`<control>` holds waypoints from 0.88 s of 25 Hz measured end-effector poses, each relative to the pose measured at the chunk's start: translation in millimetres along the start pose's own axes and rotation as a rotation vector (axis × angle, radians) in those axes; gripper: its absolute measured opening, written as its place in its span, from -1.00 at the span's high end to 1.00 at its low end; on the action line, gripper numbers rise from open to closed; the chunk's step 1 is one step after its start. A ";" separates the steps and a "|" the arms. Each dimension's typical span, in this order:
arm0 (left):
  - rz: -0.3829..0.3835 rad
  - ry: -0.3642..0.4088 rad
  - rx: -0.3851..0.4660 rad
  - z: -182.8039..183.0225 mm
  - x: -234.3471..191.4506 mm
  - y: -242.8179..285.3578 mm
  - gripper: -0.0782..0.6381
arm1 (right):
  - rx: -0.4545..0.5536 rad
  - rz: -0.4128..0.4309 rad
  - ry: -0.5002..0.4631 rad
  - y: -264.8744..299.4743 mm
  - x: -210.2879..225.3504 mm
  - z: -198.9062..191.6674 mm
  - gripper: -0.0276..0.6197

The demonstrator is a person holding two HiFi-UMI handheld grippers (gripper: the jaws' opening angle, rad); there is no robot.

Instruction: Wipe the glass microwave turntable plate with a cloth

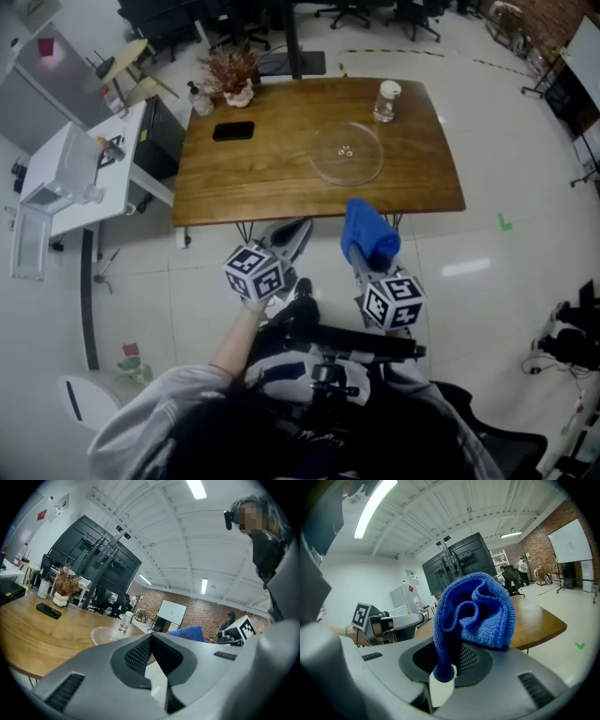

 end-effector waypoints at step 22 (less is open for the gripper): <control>-0.030 -0.101 -0.043 36.2 -170.7 105.4 0.78 | -0.068 -0.090 0.089 154.3 48.6 76.4 0.74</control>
Point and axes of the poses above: the fingertips, and each gripper's own axes: y forward along the fingers, x to its right, z out of its top, the point moved 4 cm from there along -y, backward along the fingers, and after that the axes turned 3 degrees about y, right-handed, at the moved point
